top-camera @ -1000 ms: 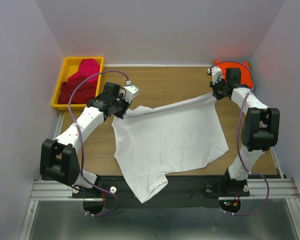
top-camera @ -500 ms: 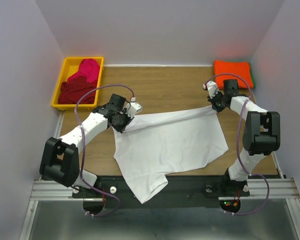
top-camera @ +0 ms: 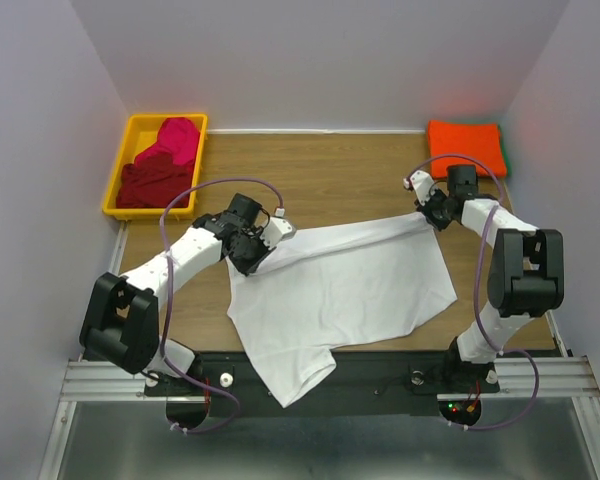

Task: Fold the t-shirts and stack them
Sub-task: Fold the tshirt

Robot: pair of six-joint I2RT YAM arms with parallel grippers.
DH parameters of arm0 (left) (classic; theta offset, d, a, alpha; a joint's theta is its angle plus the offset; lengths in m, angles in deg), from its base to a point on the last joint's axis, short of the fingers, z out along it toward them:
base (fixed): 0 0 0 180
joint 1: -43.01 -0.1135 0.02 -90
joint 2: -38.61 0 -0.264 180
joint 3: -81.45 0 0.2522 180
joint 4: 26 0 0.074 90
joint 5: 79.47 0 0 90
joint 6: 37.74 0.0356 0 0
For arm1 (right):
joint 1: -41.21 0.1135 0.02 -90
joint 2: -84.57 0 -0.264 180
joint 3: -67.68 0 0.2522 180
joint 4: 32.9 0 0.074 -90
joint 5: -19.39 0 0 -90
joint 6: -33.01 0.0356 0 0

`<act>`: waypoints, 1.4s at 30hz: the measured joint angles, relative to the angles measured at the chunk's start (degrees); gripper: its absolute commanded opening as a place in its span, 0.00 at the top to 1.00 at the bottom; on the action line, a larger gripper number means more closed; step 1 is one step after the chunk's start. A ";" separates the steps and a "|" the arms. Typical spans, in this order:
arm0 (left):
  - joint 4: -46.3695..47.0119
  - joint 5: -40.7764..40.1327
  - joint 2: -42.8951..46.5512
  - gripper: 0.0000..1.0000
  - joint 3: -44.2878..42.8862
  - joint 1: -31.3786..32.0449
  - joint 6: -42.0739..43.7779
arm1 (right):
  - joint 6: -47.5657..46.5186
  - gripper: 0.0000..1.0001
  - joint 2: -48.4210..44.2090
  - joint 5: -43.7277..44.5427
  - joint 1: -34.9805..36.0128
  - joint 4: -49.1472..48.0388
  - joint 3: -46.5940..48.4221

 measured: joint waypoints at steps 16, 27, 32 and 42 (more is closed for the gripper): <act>-4.09 3.37 4.79 0.53 -2.49 -0.90 3.52 | -3.30 0.66 -3.65 -2.43 -5.77 9.01 5.03; 3.74 10.38 -13.79 0.54 -13.35 -0.90 -3.43 | 6.34 0.72 9.70 -7.04 -4.87 15.02 15.56; 5.35 15.91 -18.25 0.51 -16.83 -0.85 -4.33 | 8.33 0.72 12.94 -6.67 -4.44 16.70 15.54; 5.75 22.45 -22.36 0.62 -16.70 2.43 -4.74 | 9.18 0.72 13.60 -5.84 -4.37 17.00 15.58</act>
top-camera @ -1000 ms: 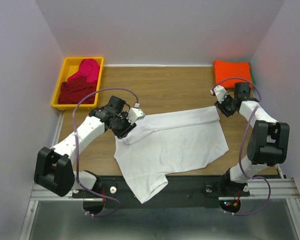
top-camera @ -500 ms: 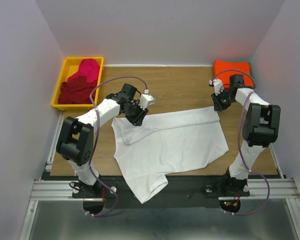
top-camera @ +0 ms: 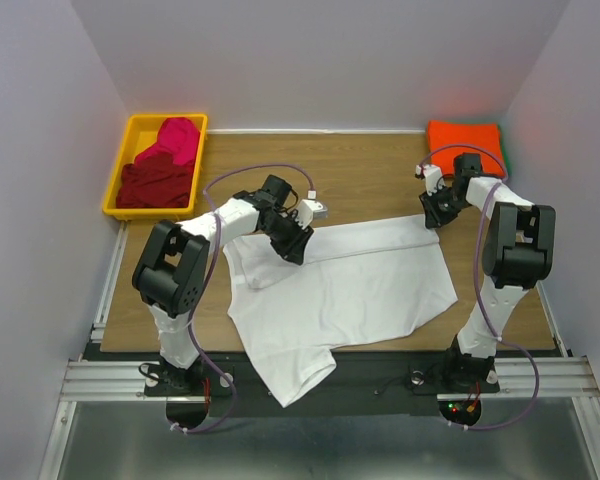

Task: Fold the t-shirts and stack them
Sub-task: Fold the tshirt

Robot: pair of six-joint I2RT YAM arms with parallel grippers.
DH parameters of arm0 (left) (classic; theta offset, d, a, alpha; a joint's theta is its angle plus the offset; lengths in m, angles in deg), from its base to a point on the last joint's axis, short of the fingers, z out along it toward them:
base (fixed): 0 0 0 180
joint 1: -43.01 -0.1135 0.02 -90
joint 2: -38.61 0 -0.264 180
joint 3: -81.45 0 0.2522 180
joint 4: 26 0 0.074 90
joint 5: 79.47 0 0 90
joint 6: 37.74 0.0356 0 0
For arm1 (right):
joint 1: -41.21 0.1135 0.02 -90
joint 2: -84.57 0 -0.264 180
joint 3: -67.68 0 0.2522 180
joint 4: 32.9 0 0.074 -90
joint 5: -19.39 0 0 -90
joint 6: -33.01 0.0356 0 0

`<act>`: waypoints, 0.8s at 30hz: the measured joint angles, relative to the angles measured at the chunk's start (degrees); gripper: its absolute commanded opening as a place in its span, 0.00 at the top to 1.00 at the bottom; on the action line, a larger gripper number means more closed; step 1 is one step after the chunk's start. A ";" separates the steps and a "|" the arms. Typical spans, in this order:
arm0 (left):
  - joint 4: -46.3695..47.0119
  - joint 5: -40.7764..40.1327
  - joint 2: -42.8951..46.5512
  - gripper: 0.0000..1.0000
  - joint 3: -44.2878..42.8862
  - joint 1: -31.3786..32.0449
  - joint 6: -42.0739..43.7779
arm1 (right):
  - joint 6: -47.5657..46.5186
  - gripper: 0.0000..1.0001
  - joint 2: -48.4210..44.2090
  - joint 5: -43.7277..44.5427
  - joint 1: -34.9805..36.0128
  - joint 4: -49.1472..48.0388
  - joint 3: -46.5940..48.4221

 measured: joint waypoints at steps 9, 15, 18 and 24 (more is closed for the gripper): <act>1.16 0.39 0.44 0.51 3.54 2.69 -1.16 | 0.39 0.72 0.00 0.11 0.00 0.02 0.07; 1.29 -2.40 6.80 0.44 2.75 1.38 -1.03 | 0.42 0.71 0.00 0.22 0.00 0.02 0.07; 1.84 -4.44 6.29 0.44 1.99 0.74 -0.85 | 0.39 0.71 0.00 0.22 0.00 0.02 0.07; 2.14 -7.63 0.57 0.50 1.09 0.42 -0.85 | 0.28 0.71 -0.02 0.28 0.00 0.09 0.07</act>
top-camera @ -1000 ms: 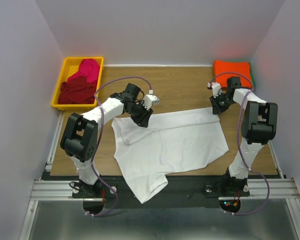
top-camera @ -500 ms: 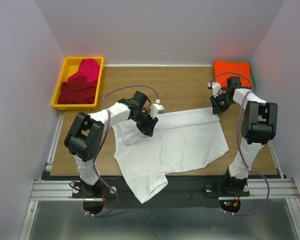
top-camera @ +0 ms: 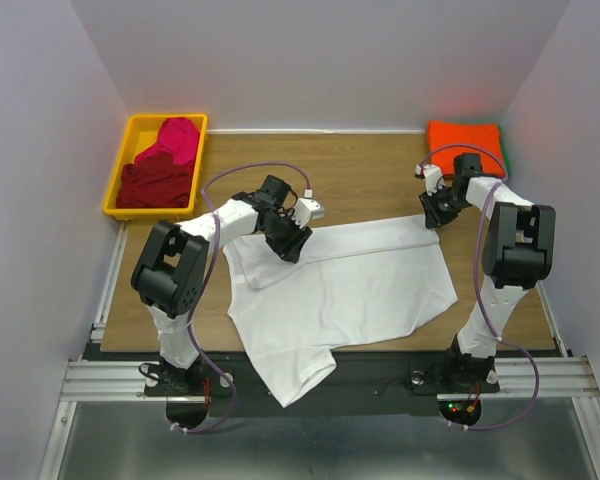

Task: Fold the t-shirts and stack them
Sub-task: Fold the tshirt

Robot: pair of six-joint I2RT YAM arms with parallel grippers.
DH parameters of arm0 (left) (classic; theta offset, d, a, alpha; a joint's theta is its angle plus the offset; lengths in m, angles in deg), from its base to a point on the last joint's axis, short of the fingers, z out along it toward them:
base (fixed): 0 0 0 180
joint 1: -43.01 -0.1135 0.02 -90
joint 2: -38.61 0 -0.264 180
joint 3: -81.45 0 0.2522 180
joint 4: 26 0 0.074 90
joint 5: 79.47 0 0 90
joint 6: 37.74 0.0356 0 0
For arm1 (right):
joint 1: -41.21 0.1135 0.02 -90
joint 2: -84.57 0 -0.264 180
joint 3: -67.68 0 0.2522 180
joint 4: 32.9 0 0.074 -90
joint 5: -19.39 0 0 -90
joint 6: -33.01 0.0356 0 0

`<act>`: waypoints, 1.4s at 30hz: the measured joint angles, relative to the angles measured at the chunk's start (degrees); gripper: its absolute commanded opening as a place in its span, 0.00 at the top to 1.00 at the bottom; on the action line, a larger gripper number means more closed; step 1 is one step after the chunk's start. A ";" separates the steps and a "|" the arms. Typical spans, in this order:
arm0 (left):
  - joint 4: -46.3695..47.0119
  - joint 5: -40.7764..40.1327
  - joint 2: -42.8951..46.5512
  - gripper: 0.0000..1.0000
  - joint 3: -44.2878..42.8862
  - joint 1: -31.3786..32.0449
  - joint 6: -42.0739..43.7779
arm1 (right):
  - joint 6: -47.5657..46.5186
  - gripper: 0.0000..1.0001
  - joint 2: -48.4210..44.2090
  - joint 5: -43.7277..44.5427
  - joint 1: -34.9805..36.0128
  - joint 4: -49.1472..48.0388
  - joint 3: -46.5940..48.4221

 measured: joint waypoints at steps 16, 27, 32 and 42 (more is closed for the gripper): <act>-1.25 2.08 5.35 0.63 2.32 9.57 3.08 | -0.81 0.71 -0.11 0.61 0.02 0.42 0.00; -6.58 1.01 6.49 0.49 4.68 14.53 5.44 | -0.81 0.71 -0.11 0.94 0.02 2.47 2.12; -6.14 1.92 12.55 0.52 4.74 6.16 5.11 | -0.42 0.71 -0.11 0.79 0.52 3.04 2.45; -1.51 -7.30 7.52 0.60 7.23 -8.52 3.02 | 1.51 0.72 0.61 1.18 4.72 3.37 3.04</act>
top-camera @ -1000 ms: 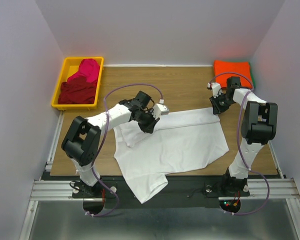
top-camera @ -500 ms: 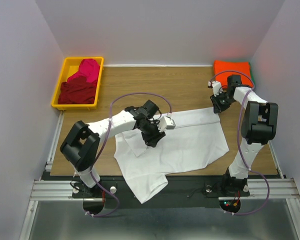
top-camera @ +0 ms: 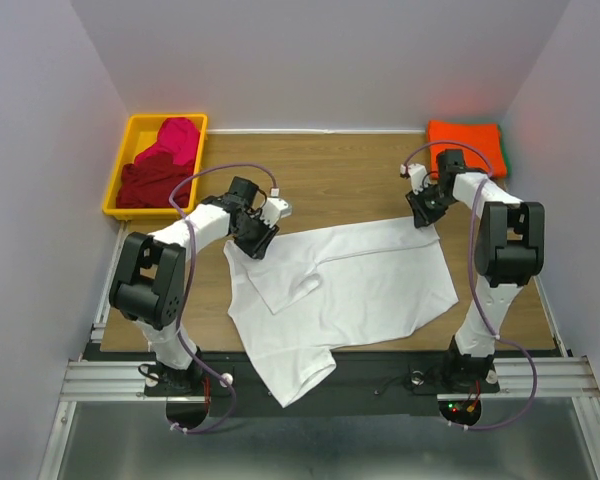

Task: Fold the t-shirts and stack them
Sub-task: Fold the tshirt

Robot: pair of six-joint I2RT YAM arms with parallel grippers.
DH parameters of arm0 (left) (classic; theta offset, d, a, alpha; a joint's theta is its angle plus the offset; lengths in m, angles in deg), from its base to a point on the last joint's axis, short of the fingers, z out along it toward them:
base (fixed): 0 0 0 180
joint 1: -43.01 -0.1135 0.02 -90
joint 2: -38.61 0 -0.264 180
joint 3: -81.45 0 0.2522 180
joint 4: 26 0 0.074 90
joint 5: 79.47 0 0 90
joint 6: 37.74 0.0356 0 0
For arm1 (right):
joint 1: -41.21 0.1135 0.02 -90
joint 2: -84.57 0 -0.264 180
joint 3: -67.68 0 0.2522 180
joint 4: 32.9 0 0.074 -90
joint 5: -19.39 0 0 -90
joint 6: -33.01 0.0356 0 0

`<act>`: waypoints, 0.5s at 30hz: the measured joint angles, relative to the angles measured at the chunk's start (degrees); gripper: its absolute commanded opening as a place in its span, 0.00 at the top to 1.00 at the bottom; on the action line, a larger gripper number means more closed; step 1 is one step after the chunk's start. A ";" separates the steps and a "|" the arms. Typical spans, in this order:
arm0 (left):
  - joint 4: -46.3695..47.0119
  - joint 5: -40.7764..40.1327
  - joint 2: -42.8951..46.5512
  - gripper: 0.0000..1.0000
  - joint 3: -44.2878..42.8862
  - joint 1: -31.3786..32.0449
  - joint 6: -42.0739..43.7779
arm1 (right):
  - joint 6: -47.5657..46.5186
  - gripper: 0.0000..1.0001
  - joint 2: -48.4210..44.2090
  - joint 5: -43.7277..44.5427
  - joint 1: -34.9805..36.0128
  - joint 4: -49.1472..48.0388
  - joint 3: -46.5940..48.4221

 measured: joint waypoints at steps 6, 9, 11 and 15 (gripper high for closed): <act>1.40 -2.82 -5.09 0.62 0.48 -4.52 -0.42 | 0.39 0.73 1.55 1.90 0.15 -0.57 -0.11; 1.03 -3.06 -8.46 0.62 -3.67 -6.84 -0.24 | 1.99 0.73 3.34 3.08 0.17 -0.31 2.19; 1.31 -3.39 -11.82 0.62 -8.00 -8.07 0.00 | 3.26 0.73 4.98 3.34 0.17 -0.37 4.63; 0.76 -3.41 -20.37 0.57 -20.09 -10.21 0.26 | 6.40 0.68 12.09 4.15 0.46 -1.09 15.43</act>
